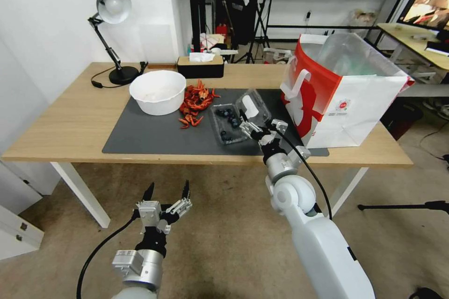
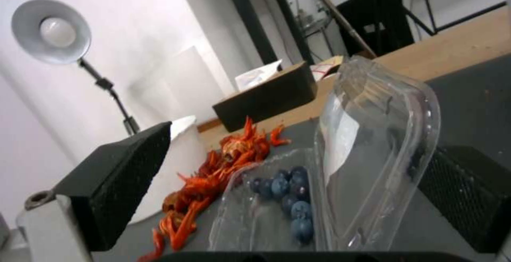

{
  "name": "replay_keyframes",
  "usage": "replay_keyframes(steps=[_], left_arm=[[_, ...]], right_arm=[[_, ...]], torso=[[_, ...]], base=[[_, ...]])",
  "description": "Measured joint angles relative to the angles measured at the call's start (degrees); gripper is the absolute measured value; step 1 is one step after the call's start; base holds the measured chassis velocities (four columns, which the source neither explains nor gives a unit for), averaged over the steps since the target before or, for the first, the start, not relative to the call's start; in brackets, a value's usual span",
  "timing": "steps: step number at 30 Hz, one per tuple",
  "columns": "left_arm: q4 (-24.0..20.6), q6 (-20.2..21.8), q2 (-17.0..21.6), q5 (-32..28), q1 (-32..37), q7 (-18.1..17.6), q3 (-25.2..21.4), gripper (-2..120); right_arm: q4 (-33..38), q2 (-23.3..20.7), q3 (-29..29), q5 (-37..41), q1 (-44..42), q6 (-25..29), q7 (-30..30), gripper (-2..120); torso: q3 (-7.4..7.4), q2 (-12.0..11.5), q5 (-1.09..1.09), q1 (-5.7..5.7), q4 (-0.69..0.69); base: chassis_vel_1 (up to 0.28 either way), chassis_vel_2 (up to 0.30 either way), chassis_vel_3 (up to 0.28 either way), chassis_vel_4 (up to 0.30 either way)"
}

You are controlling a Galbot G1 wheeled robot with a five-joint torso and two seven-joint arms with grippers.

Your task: Close the takeout container lid, then place the container into the takeout bag.

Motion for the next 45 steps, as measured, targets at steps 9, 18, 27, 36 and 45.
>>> replay_keyframes(steps=[9,18,27,36,45], left_arm=[[0.0,-0.1,-0.1,0.2,0.0,0.0,0.0,100],[0.1,-0.2,-0.3,0.4,-0.1,-0.1,0.0,100],[0.4,-0.2,-0.4,0.5,-0.2,-0.2,0.1,100],[0.6,-0.2,-0.4,0.6,-0.3,-0.2,0.1,100],[0.8,-0.2,-0.4,0.5,-0.3,-0.2,0.1,100]], right_arm=[[-1.1,-4.3,-0.8,0.3,1.9,-2.2,-5.5,100],[-3.7,-8.6,-1.9,0.6,5.0,-2.6,-14.1,100],[-6.2,-10.3,-3.8,0.5,8.7,-3.1,-18.4,100],[-9.1,-11.1,-6.7,0.2,12.6,-3.6,-21.3,100],[-10.9,-12.7,-10.3,1.8,15.7,-4.9,-23.2,100]], torso=[[0.0,0.0,0.0,0.0,0.0],[0.0,0.0,0.01,0.0,0.0],[0.0,0.0,0.0,0.0,0.0],[0.0,0.0,0.0,0.0,0.0],[0.0,0.0,-0.01,0.0,0.0]], base=[[0.0,0.0,0.0,0.0],[0.0,0.0,0.0,0.0],[0.0,0.0,0.0,0.0],[0.0,0.0,0.0,0.0],[0.0,0.0,0.0,0.0]])
